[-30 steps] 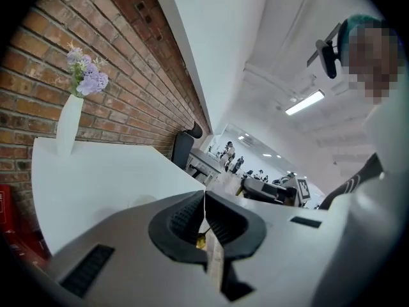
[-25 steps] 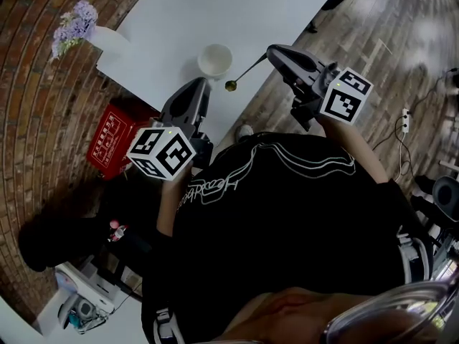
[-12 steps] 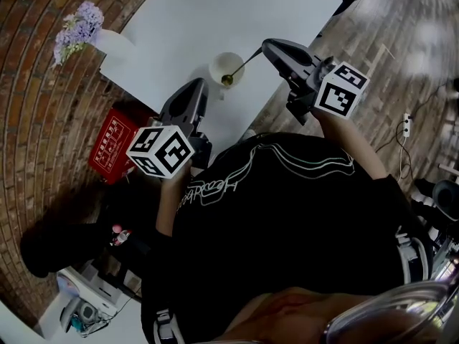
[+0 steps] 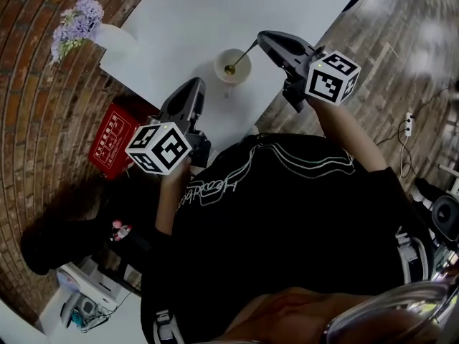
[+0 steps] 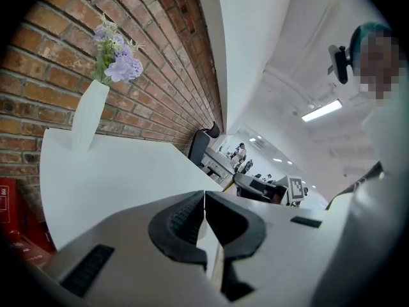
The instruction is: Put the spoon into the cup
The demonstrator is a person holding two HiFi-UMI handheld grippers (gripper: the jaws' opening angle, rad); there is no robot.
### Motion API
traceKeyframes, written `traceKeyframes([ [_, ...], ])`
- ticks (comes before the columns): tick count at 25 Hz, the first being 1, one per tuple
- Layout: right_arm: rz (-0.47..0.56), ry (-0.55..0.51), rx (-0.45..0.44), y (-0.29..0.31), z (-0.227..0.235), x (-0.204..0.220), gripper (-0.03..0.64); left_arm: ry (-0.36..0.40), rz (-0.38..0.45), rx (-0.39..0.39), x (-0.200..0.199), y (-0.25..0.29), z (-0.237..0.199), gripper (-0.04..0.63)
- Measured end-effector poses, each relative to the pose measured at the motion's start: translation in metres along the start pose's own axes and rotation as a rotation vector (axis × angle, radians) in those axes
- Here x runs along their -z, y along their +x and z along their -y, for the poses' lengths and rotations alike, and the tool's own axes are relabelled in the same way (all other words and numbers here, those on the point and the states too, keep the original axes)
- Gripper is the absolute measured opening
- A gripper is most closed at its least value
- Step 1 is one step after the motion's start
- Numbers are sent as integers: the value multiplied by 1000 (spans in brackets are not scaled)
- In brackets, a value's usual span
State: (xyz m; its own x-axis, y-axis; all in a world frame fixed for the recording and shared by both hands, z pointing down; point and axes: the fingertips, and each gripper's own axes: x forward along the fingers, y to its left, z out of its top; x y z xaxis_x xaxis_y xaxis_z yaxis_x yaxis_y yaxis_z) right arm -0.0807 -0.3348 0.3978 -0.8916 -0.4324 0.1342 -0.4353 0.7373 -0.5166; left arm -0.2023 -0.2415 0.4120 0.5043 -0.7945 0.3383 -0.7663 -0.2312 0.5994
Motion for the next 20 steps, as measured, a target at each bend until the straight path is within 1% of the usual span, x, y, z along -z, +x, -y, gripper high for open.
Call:
traceKeyframes([
  [5,-49,-4,22,13,15,20,-2,-18,-11,-17,4,2,-13,7],
  [12,-93,15,43,25,30,46,-2,-37,-33,-22,9,4,-25,8],
  [20,-124,20,27,28,35,64,-2,-42,-43,-22,9,10,-28,7],
])
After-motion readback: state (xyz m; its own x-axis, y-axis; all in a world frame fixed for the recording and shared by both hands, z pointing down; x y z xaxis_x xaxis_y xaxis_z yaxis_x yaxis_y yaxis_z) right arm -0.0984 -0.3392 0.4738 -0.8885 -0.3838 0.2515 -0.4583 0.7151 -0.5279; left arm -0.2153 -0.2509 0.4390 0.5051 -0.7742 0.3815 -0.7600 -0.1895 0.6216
